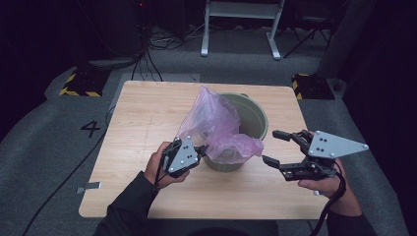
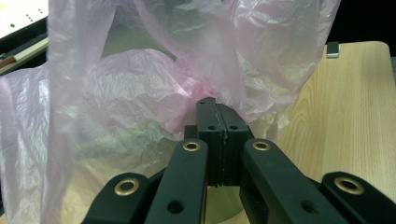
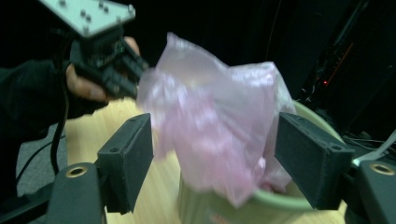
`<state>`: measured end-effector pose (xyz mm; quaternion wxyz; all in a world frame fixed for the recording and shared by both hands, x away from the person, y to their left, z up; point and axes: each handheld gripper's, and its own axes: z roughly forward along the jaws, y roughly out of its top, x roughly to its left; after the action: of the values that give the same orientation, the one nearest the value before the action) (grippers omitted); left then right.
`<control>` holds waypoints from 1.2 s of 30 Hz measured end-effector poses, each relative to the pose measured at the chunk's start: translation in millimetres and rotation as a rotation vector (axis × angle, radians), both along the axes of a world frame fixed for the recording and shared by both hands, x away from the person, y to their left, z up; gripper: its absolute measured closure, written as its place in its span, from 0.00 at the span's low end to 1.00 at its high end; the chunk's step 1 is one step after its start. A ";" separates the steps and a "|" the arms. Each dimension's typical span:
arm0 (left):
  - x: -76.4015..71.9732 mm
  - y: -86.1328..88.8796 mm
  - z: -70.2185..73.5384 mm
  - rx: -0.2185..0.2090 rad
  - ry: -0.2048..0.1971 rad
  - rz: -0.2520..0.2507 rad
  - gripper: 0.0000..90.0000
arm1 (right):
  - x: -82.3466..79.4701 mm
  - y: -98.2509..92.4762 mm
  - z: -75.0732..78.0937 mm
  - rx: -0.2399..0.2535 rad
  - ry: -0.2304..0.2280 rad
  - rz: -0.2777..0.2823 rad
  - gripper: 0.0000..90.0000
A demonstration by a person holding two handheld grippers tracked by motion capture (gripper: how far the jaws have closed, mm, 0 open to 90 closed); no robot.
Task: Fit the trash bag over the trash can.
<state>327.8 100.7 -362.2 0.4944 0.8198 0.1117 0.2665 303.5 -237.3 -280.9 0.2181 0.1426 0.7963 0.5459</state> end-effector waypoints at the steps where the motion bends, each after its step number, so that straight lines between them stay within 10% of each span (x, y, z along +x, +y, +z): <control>1: 0.3 -1.2 0.3 0.008 -0.002 -0.002 0.99 | 0.0 3.7 3.0 0.001 -0.002 0.001 0.31; 13: 4.5 -9.4 -0.5 0.017 0.009 -0.021 0.99 | 7.5 72.2 9.1 -0.195 -0.046 0.055 0.33; 20: 3.8 -8.2 -1.4 0.017 0.014 -0.024 0.99 | 38.3 77.5 -12.8 -0.298 0.016 0.007 0.77; 25: 2.7 -3.9 -2.9 0.029 0.020 -0.026 0.99 | 44.6 65.7 -19.3 -0.285 0.034 -0.020 0.98; 36: 1.2 6.4 -9.5 0.091 0.041 -0.039 0.99 | 66.8 20.0 -15.2 -0.081 0.119 -0.204 0.99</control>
<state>329.0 107.1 -371.6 0.4594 0.8486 0.0938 0.2450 370.3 -217.4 -296.1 0.2304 0.2460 0.8106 0.4790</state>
